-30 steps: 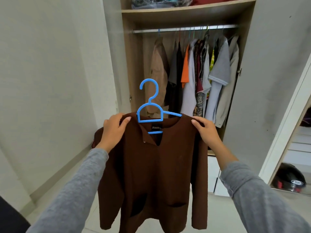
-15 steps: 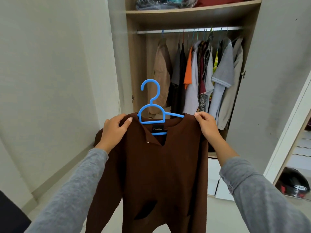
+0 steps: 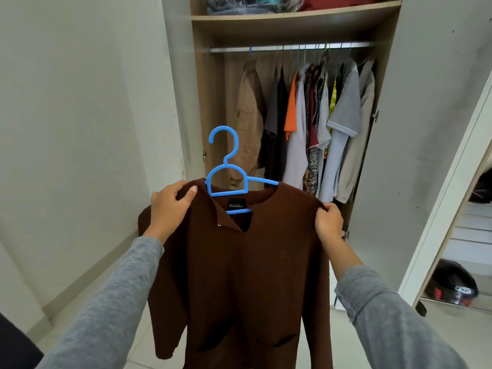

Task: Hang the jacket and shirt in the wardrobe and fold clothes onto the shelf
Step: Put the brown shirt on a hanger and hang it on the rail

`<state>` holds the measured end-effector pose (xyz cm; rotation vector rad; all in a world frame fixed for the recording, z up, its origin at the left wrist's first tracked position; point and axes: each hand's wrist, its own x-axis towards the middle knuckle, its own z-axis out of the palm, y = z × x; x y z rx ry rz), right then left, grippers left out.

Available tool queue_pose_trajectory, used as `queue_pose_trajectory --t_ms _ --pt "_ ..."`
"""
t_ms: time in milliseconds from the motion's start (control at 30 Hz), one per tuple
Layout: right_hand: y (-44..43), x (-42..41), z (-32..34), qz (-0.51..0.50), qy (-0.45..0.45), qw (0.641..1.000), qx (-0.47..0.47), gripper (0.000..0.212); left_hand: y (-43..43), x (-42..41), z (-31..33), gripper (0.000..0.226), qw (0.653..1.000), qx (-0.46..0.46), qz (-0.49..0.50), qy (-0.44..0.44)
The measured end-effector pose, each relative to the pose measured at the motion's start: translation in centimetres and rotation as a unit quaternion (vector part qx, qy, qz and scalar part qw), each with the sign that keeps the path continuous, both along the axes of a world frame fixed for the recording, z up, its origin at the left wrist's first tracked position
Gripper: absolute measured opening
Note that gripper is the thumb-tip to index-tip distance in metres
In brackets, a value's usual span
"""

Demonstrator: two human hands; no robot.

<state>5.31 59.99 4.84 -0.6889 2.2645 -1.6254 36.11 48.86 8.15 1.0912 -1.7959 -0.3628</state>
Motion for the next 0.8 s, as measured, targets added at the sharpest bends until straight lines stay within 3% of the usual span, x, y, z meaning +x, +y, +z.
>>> queue_pose_trajectory --t_ms 133,267,400,533,700,800 --pt "0.1 0.1 1.6 -0.024 0.007 0.999 -0.045 0.025 0.1 0.0 -0.6 0.032 1.000 0.009 -0.012 -0.014" --pt "-1.1 2.6 4.9 0.171 0.058 0.965 -0.187 0.015 0.9 -1.6 -0.7 0.028 0.998 -0.001 -0.045 -0.052" --pt "-2.2 7.0 7.2 0.340 0.067 0.921 -0.179 0.016 2.0 -3.9 -0.6 0.018 0.991 -0.024 -0.063 -0.114" --pt "-2.7 8.2 6.4 0.317 -0.008 0.920 -0.229 0.023 1.9 -3.9 -1.2 0.025 0.992 -0.004 -0.081 -0.098" --pt "-2.7 9.1 6.3 0.276 0.011 0.922 -0.270 0.022 2.1 -2.8 -1.7 0.025 0.987 -0.013 -0.148 -0.067" --pt "-2.8 9.4 6.4 0.274 0.046 0.920 -0.277 0.022 2.1 -2.0 -1.6 0.029 0.984 -0.012 -0.148 -0.099"
